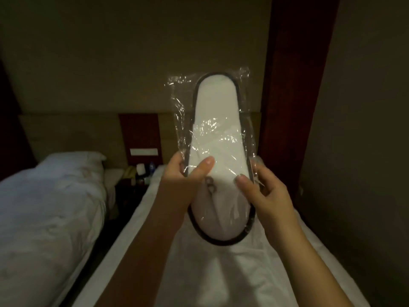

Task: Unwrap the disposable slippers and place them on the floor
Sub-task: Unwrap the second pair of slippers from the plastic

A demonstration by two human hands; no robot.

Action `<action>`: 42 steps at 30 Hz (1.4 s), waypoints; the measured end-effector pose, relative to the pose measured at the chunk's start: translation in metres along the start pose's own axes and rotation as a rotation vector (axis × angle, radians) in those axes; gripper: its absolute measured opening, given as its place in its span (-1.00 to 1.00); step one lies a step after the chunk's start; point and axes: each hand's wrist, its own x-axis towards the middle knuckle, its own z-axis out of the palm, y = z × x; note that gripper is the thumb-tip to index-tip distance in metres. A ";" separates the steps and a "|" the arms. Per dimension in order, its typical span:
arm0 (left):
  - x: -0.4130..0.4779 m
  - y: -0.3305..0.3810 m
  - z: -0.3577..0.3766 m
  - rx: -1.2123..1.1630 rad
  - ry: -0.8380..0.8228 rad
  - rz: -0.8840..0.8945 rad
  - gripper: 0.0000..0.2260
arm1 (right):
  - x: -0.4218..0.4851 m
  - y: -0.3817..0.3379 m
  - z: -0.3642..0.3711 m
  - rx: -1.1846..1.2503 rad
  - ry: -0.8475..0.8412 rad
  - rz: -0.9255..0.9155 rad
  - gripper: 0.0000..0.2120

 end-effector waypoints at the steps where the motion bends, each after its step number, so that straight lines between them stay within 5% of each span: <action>1: 0.001 0.017 0.000 0.001 0.018 0.040 -0.73 | 0.001 -0.016 0.002 0.006 0.005 -0.021 -0.52; 4: -0.002 0.063 -0.001 -0.012 0.020 0.095 -0.68 | 0.000 -0.057 0.004 -0.004 0.038 -0.054 -0.52; 8: -0.012 0.101 -0.006 -0.069 0.063 0.121 -0.63 | -0.016 -0.087 -0.006 -0.077 0.038 -0.084 -0.76; 13: -0.022 0.115 -0.009 -0.076 0.139 0.134 -0.64 | -0.038 -0.092 -0.009 -0.120 -0.097 -0.064 -0.83; 18: -0.029 0.117 -0.012 -0.071 0.138 0.136 -0.64 | -0.041 -0.088 -0.007 -0.071 -0.029 -0.058 -0.90; 31: -0.037 0.120 -0.024 -0.104 0.191 0.174 -0.71 | -0.047 -0.087 0.000 0.053 -0.028 0.062 -0.88; 39: -0.036 0.128 -0.034 0.007 0.190 0.210 -0.61 | -0.053 -0.074 0.007 -0.061 -0.074 0.126 -0.92; 42: -0.040 0.119 -0.039 0.088 0.143 0.203 -0.51 | -0.049 -0.074 0.003 -0.239 -0.218 0.180 -0.93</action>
